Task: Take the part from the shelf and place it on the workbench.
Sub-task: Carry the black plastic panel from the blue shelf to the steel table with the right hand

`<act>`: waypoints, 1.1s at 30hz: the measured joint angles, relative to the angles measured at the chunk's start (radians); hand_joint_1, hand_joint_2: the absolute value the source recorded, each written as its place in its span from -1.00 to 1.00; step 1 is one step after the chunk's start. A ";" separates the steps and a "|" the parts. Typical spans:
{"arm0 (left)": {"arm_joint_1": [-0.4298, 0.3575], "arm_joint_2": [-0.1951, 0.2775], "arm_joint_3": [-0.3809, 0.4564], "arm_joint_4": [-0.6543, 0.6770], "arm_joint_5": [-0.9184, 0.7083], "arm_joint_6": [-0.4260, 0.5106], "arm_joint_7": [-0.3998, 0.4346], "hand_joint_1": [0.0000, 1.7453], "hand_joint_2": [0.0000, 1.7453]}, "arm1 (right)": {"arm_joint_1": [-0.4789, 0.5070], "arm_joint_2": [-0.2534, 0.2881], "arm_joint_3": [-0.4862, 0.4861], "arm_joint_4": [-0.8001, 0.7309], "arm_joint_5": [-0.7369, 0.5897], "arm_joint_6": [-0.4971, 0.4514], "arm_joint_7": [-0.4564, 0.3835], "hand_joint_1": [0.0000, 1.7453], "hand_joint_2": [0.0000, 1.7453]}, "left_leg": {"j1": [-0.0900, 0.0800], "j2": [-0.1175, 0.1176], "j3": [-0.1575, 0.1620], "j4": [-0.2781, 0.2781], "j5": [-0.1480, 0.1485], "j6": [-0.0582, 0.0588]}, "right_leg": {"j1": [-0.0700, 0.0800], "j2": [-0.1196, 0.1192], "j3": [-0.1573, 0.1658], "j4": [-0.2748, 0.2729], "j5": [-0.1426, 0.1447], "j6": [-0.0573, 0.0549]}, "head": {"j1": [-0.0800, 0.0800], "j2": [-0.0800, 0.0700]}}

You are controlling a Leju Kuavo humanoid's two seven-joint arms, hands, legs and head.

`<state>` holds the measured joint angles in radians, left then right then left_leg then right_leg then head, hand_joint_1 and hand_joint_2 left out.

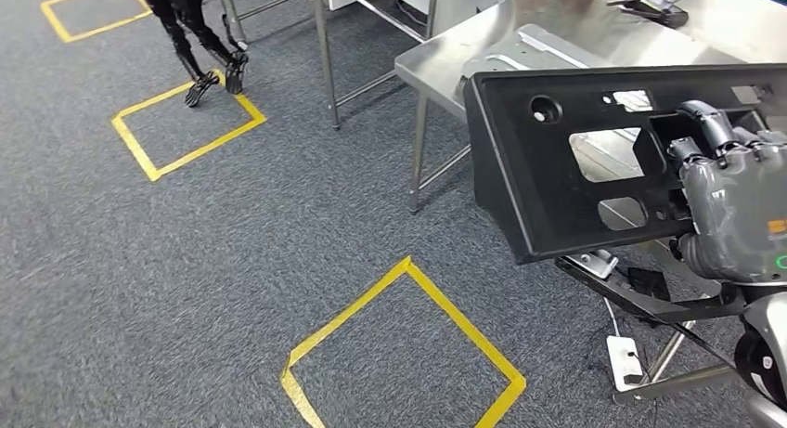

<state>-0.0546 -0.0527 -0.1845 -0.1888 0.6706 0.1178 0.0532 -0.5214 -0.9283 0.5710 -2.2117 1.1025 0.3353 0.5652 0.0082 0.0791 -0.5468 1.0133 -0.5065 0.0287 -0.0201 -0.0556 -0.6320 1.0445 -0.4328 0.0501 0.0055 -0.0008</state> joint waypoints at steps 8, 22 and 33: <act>-0.006 0.001 -0.007 0.000 0.000 0.005 -0.003 -1.00 -1.00 | 0.015 -0.009 -0.010 -0.005 0.000 -0.006 0.000 1.00 1.00 | 0.002 -0.054 -0.077 0.189 -0.106 -0.032 | -0.002 0.060 0.021 -0.021 -0.010 -0.050 | -0.006 0.000; -0.005 0.000 -0.016 0.000 -0.001 0.004 -0.008 -1.00 -1.00 | 0.033 -0.011 -0.017 -0.004 0.002 -0.007 0.000 1.00 1.00 | 0.004 -0.087 -0.027 -0.007 0.034 0.020 | -0.002 0.111 -0.016 0.060 -0.064 -0.009 | 0.001 0.000; -0.004 0.001 -0.031 0.000 -0.001 0.002 -0.009 -1.00 -1.00 | 0.041 -0.003 -0.015 0.001 -0.005 -0.010 -0.001 1.00 1.00 | -0.005 -0.055 0.013 -0.008 -0.006 -0.006 | 0.006 0.044 0.014 -0.029 0.002 -0.018 | 0.001 0.000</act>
<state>-0.0586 -0.0512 -0.2158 -0.1892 0.6698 0.1194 0.0443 -0.4805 -0.9312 0.5560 -2.2107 1.0974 0.3252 0.5638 0.0036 0.0243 -0.5339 1.0053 -0.5123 0.0230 -0.0145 -0.0113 -0.6178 1.0156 -0.4306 0.0326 0.0062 -0.0008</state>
